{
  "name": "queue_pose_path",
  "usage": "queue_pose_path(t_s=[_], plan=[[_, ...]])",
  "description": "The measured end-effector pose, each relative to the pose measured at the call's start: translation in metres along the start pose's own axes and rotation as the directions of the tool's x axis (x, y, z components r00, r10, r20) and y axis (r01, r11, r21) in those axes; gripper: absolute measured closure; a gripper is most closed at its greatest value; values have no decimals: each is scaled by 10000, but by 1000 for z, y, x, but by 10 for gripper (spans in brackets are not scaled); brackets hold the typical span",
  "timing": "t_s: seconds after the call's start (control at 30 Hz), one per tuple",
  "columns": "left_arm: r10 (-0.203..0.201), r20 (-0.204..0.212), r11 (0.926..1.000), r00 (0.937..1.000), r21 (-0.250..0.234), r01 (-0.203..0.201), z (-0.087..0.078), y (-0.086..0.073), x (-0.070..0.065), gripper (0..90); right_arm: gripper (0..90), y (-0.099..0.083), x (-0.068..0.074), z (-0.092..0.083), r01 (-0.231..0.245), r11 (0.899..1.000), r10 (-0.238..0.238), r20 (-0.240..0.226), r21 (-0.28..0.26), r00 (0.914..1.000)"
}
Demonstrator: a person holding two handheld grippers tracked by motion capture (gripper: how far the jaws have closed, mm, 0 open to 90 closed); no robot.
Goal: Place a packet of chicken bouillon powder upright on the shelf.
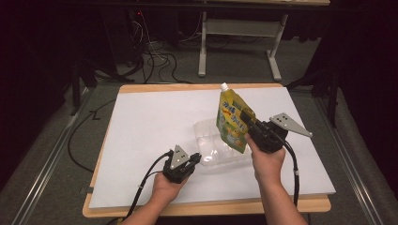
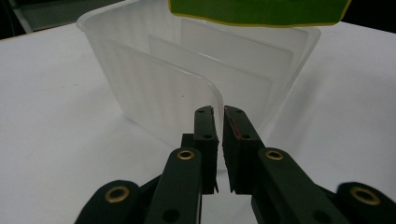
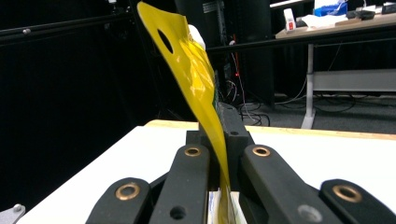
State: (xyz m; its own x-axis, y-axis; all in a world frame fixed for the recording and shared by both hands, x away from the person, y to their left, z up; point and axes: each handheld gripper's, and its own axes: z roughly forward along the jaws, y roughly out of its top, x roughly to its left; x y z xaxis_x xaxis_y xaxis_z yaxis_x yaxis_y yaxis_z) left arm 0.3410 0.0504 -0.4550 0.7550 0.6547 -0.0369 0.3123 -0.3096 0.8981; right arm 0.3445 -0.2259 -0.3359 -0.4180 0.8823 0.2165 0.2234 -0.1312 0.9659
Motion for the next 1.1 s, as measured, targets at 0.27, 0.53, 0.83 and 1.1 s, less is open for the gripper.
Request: queue_pose_path(t_s=[0.27, 0.53, 0.83, 1.1], plan=[[40, -68, 10000, 10000, 46, -39, 1, 0, 0, 828, 900, -6, 6, 12, -216, 9998, 215, 153, 37, 9997], [68, -108, 10000, 9999, 70, -67, 2, -1, -1, 823, 900, -11, 13, 22, -206, 9998, 203, 396, 80, 9990], [70, -155, 9999, 9999, 81, -69, 3, -1, -1, 814, 900, -17, 17, 29, -245, 9995, 236, 463, 191, 9986], [17, -204, 10000, 9998, 79, -15, 4, -1, -1, 806, 900, -24, 16, 32, -303, 9993, 293, 493, 205, 9984]])
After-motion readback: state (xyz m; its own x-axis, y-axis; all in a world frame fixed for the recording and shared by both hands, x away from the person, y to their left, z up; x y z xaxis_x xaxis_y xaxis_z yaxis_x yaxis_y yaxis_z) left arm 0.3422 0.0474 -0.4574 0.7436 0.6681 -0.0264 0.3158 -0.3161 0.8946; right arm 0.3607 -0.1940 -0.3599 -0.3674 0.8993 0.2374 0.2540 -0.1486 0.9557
